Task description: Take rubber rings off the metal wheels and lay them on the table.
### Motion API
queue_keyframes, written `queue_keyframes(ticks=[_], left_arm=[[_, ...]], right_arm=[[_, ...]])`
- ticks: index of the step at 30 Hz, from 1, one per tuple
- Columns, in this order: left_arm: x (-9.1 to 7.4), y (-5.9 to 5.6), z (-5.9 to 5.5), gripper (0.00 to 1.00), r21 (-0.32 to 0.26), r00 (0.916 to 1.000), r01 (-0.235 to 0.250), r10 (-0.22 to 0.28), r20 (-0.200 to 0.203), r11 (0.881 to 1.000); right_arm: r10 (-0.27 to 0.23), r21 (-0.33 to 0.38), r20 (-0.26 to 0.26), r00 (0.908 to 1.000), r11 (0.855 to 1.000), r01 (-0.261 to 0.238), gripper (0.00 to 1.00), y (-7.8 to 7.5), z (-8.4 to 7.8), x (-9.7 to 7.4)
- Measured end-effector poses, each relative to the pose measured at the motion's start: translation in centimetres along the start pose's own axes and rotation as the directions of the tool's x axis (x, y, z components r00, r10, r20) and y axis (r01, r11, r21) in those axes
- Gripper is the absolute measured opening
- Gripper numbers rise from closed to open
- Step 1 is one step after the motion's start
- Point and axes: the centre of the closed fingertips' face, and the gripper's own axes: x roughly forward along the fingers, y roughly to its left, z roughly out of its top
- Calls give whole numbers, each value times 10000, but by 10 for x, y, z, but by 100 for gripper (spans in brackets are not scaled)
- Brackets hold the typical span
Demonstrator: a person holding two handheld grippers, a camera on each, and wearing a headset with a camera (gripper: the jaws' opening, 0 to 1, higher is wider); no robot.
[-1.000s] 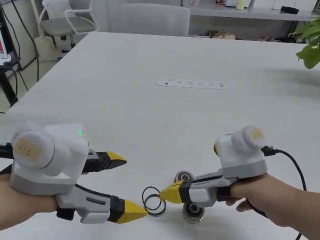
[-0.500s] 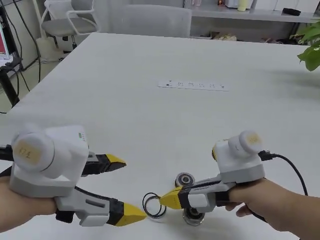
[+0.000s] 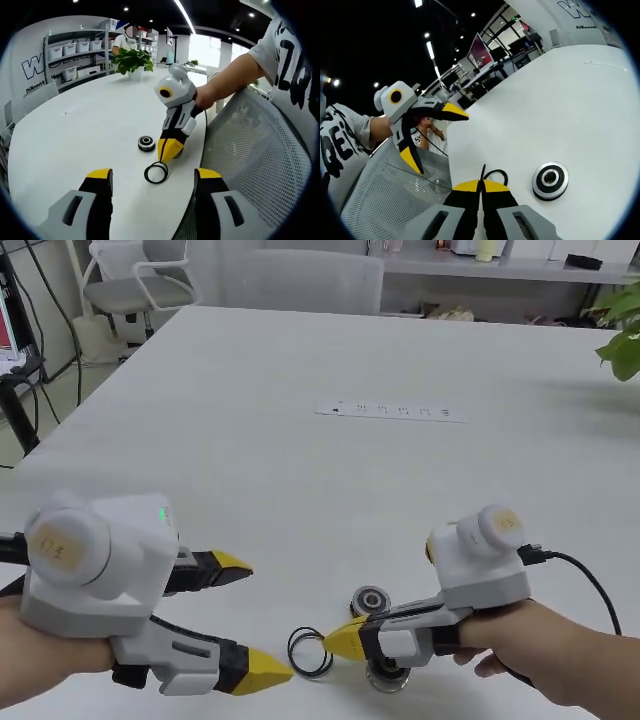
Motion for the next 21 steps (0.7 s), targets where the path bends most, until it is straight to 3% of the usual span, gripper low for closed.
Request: queue_keyframes(ticks=[21], left_arm=[[0, -1, -5, 64, -105, 9999, 27, -28, -117, 9999]], right_arm=[[-504, -44, -154, 9986, 9987, 504, 0, -13, -5, 2]])
